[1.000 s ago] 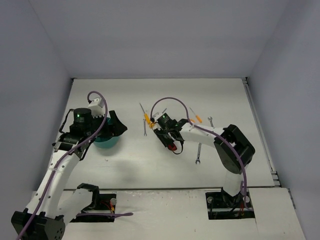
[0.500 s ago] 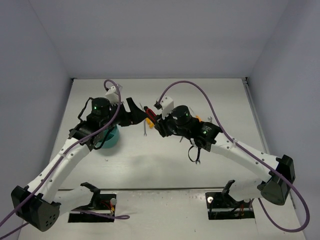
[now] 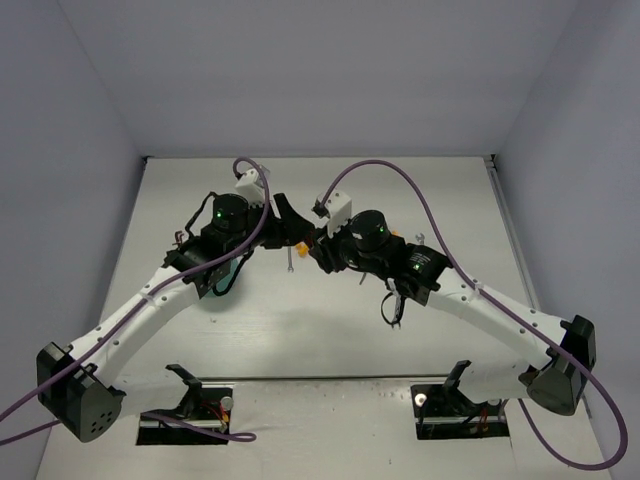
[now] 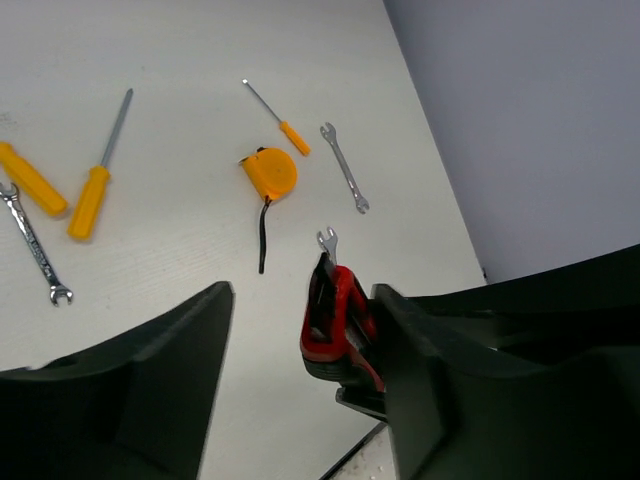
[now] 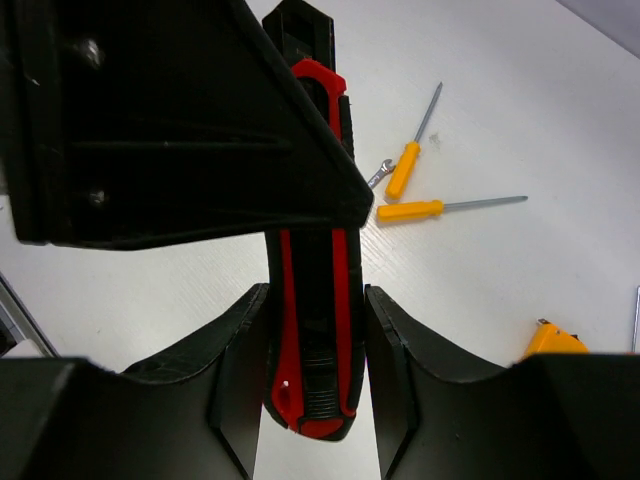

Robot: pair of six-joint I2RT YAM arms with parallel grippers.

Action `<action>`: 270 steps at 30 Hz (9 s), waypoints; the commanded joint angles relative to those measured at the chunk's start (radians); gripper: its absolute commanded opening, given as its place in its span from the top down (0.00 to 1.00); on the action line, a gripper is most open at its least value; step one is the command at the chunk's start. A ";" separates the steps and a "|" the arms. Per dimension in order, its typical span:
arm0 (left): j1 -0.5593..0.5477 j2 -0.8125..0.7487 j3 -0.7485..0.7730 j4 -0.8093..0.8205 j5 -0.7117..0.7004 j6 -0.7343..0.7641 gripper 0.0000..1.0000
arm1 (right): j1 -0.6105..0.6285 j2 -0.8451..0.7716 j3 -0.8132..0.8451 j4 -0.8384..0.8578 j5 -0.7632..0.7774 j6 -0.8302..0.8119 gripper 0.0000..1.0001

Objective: Sort the tools into containers

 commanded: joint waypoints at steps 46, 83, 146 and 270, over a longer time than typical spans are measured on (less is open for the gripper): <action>0.345 -0.023 0.026 -0.183 -0.678 0.451 1.00 | -0.017 -0.285 -0.286 0.130 0.239 0.060 0.03; 0.351 -0.036 0.177 -0.352 -0.423 0.396 0.36 | -0.201 -0.196 -0.288 0.105 0.166 0.198 0.06; -0.037 0.930 0.669 -0.514 -0.088 0.366 0.81 | -0.323 -0.215 -0.415 0.051 0.057 0.294 0.08; 0.199 0.251 0.296 -0.164 -0.399 0.500 0.46 | -0.323 -0.338 -0.475 0.051 0.013 0.277 0.08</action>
